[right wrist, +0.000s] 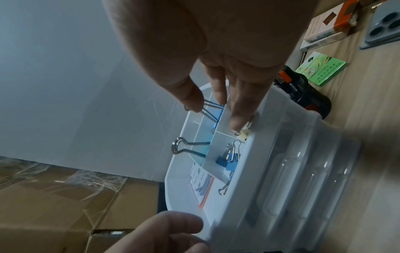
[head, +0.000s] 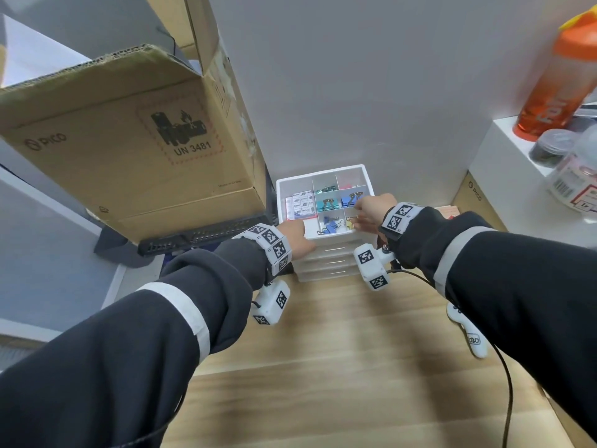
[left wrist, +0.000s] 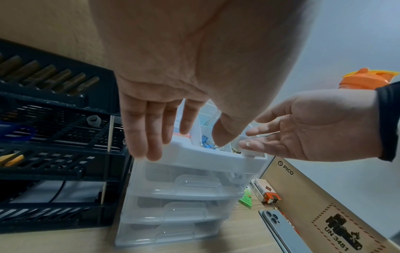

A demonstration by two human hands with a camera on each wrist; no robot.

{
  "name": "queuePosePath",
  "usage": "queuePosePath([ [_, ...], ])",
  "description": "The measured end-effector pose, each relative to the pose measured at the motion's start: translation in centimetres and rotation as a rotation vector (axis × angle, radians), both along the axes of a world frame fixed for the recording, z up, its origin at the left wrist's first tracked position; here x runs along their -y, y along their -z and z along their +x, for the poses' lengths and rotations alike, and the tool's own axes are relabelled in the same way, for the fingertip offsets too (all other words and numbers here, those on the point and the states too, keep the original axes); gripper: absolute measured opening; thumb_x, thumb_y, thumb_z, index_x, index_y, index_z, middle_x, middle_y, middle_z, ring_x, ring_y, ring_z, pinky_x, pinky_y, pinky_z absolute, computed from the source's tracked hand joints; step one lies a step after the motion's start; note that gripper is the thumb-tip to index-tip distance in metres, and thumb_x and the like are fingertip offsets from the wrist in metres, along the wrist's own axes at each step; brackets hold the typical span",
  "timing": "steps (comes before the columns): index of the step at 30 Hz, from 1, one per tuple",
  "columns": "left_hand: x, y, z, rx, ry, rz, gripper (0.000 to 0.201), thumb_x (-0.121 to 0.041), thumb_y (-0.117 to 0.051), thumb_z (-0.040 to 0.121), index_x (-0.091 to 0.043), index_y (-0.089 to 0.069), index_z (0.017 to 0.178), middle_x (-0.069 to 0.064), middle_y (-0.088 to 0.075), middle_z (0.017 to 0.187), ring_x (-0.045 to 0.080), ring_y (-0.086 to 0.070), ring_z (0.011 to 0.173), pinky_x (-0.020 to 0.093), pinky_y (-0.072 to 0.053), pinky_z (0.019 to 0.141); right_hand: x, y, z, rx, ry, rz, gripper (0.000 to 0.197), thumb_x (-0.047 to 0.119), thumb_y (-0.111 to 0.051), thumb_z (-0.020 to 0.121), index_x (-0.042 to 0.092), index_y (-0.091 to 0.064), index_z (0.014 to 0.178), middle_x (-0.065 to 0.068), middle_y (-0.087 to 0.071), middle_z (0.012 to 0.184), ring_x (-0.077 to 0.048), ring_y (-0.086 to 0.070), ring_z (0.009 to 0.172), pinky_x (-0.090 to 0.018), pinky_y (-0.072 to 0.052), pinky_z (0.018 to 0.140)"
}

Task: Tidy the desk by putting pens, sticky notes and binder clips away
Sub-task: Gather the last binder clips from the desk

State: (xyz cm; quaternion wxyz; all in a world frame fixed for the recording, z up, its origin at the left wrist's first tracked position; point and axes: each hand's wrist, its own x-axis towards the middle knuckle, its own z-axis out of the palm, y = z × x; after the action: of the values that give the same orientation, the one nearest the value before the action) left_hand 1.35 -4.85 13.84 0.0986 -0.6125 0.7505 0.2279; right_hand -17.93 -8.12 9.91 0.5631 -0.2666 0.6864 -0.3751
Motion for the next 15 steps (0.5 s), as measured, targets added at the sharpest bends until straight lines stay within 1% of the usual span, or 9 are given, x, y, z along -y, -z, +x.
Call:
queuePosePath([
  [1, 0.0, 0.1, 0.0, 0.000, -0.006, -0.004, 0.038, -0.030, -0.053, 0.098, -0.009, -0.054, 0.129, 0.011, -0.061, 0.125, 0.026, -0.058, 0.103, 0.027, -0.040, 0.077, -0.5, -0.6, 0.1, -0.016, 0.005, 0.026, 0.031, 0.011, -0.061, 0.089, -0.003, -0.057, 0.116, -0.017, -0.065, 0.100, -0.025, -0.069, 0.078, -0.034, -0.062, 0.061],
  [2, 0.0, 0.2, 0.0, 0.005, -0.012, -0.009, 0.040, -0.031, -0.054, 0.097, -0.009, -0.052, 0.130, 0.011, -0.061, 0.125, 0.024, -0.056, 0.098, 0.028, -0.041, 0.076, -0.8, -0.9, 0.1, -0.032, -0.002, 0.061, 0.015, 0.009, -0.058, 0.093, -0.002, -0.057, 0.103, -0.015, -0.064, 0.089, -0.024, -0.066, 0.067, -0.034, -0.061, 0.056],
  [3, 0.0, 0.3, 0.0, 0.009, -0.017, -0.015, 0.042, -0.032, -0.055, 0.096, -0.009, -0.050, 0.131, 0.011, -0.061, 0.125, 0.023, -0.054, 0.094, 0.029, -0.043, 0.075, -1.3, -1.0, 0.1, -0.025, -0.001, 0.099, 0.009, 0.009, -0.055, 0.096, 0.000, -0.056, 0.094, -0.014, -0.063, 0.080, -0.023, -0.063, 0.060, -0.032, -0.058, 0.052],
  [4, 0.0, 0.3, 0.0, 0.011, -0.025, -0.018, 0.044, -0.032, -0.056, 0.096, -0.009, -0.048, 0.132, 0.010, -0.061, 0.124, 0.022, -0.053, 0.092, 0.029, -0.043, 0.074, -1.4, -0.9, -0.1, -0.058, -0.020, 0.127, 0.010, 0.009, -0.054, 0.097, 0.001, -0.055, 0.090, -0.014, -0.064, 0.077, -0.023, -0.062, 0.056, -0.032, -0.057, 0.053],
  [6, -0.1, 0.6, 0.0, 0.005, -0.038, -0.026, 0.047, -0.032, -0.056, 0.095, -0.009, -0.045, 0.135, 0.010, -0.060, 0.125, 0.021, -0.053, 0.092, 0.029, -0.042, 0.073, -2.4, -0.9, -0.2, -0.102, -0.055, 0.150, 0.010, 0.010, -0.054, 0.096, 0.001, -0.056, 0.093, -0.013, -0.066, 0.076, -0.022, -0.062, 0.056, -0.034, -0.056, 0.057],
  [8, -0.2, 0.7, 0.0, 0.008, -0.047, -0.039, 0.052, -0.032, -0.057, 0.095, -0.009, -0.042, 0.139, 0.010, -0.059, 0.126, 0.023, -0.056, 0.097, 0.031, -0.043, 0.073, -3.2, -0.4, -0.6, -0.107, -0.072, 0.160, 0.010, 0.010, -0.053, 0.097, 0.002, -0.056, 0.092, -0.012, -0.066, 0.075, -0.021, -0.062, 0.056, -0.033, -0.055, 0.057],
  [10, -0.3, 0.9, 0.1, 0.005, -0.035, -0.072, 0.054, -0.030, -0.056, 0.094, -0.010, -0.040, 0.142, 0.012, -0.058, 0.128, 0.026, -0.060, 0.104, 0.031, -0.044, 0.074, -4.0, 0.2, -1.0, -0.118, -0.093, 0.173, 0.012, 0.009, -0.052, 0.097, 0.004, -0.056, 0.087, -0.011, -0.064, 0.073, -0.020, -0.060, 0.056, -0.029, -0.053, 0.053],
  [13, -0.6, 1.2, -0.3, -0.033, -0.002, -0.096, 0.052, -0.025, -0.055, 0.094, -0.014, -0.042, 0.143, 0.012, -0.057, 0.130, 0.026, -0.059, 0.104, 0.026, -0.039, 0.069, -5.8, 1.8, -2.0, -0.141, -0.116, 0.176, 0.012, 0.010, -0.051, 0.097, 0.007, -0.056, 0.087, -0.009, -0.063, 0.070, -0.018, -0.058, 0.053, -0.025, -0.047, 0.047],
  [15, -1.1, 1.3, -0.5, -0.041, 0.015, -0.097, 0.050, -0.025, -0.056, 0.094, -0.015, -0.045, 0.142, 0.012, -0.056, 0.133, 0.027, -0.059, 0.110, 0.026, -0.038, 0.075, -7.2, 2.9, -2.6, -0.150, -0.124, 0.182, 0.008, 0.011, -0.052, 0.095, 0.009, -0.057, 0.089, -0.007, -0.064, 0.070, -0.017, -0.058, 0.052, -0.023, -0.044, 0.047],
])
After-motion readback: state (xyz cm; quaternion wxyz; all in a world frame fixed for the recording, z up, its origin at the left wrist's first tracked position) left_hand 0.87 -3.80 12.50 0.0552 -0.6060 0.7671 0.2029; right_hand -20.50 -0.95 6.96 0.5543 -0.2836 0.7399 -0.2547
